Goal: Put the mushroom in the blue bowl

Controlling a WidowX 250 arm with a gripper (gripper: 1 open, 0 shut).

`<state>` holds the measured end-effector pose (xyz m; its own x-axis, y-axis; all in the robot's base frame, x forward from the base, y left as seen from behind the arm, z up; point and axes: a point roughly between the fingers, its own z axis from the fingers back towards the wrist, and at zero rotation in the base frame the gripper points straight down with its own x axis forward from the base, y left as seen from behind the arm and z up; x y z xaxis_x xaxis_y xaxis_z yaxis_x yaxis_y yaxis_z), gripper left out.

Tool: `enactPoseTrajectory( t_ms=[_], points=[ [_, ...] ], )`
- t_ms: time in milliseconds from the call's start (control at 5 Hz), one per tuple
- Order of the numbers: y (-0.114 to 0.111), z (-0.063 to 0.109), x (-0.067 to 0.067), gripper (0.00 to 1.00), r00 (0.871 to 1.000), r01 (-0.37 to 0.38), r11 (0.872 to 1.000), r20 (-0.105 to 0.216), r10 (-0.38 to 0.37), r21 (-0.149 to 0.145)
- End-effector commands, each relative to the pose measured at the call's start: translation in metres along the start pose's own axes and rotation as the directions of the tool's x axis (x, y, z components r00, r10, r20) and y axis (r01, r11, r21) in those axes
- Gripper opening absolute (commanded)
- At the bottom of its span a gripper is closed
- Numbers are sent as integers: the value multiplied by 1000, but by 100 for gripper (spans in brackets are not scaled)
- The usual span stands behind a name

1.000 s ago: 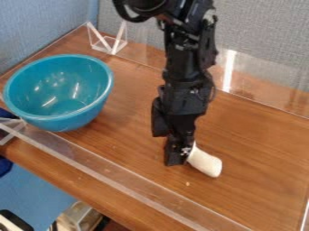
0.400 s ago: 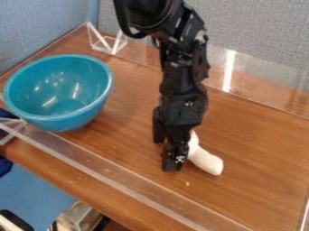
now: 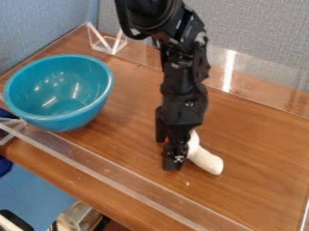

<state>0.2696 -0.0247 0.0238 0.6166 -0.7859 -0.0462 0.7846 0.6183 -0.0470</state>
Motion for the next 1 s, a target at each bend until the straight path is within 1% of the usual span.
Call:
enactPoseTrajectory(
  t_ms=[0,200,600,800],
  points=[
    [3,12,0,100,999,-19,999,37,18,27],
    [-3,15,-3,100,998,-31,999,47,30,28],
    [9,21,-3,100,998,-9,999,56,7,39],
    [18,25,-8,100,996,-69,997,67,66,39]
  ],
)
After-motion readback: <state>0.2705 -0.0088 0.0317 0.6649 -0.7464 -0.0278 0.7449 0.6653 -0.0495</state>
